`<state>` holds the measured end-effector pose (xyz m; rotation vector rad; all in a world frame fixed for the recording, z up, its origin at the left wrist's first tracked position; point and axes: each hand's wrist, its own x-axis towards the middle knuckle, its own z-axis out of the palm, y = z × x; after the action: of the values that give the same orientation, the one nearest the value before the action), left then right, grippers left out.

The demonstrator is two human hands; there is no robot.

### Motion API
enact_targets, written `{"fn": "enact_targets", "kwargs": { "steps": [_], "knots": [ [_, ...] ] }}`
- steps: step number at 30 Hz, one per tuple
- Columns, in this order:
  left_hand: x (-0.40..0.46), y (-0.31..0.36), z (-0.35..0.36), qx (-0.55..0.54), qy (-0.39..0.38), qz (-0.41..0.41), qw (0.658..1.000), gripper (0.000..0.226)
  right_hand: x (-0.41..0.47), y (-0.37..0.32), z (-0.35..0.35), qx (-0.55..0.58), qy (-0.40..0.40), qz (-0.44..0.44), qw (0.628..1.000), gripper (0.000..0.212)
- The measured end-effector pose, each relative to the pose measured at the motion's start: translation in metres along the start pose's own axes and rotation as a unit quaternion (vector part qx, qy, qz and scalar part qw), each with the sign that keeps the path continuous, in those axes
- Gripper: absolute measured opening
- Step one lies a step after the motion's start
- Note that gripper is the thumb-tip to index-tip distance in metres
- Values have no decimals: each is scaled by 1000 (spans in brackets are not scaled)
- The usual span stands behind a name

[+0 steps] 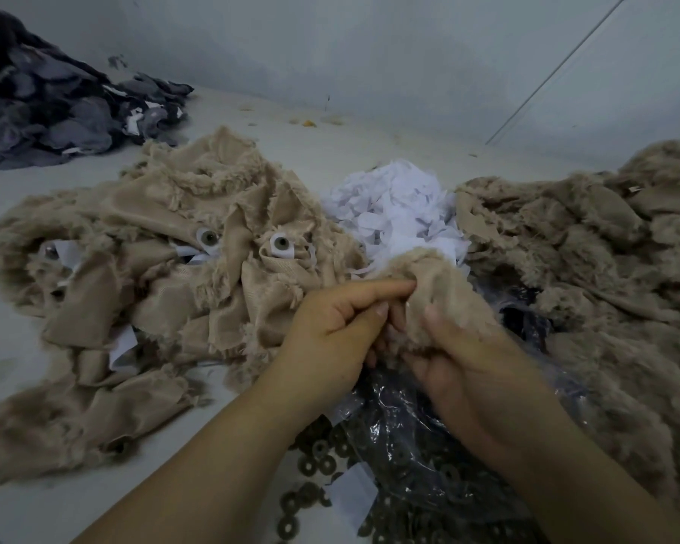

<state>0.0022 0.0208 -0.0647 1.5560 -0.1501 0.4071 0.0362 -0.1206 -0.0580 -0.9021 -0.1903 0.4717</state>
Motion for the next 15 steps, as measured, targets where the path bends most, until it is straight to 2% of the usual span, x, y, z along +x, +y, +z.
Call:
{"fn": "enact_targets", "kwargs": {
  "steps": [2,5,7,9,12,15],
  "knots": [
    [0,-1,1,14,44,1,999,36,2,2,-3,-1,39,19,999,40],
    [3,-6,-5,45,129,-2,991,21,4,-1,-4,68,62,17,996,41],
    [4,-8,-7,68,115,-21,991,14,3,-3,-2,75,54,20,995,42],
    [4,-7,-6,41,89,-27,995,4,2,-3,-1,69,49,32,996,45],
    [3,-7,-5,35,95,-9,995,20,2,-3,-2,70,60,42,995,48],
    [4,-5,-6,26,112,-10,993,25,5,-2,-3,71,74,47,994,50]
  ]
}}
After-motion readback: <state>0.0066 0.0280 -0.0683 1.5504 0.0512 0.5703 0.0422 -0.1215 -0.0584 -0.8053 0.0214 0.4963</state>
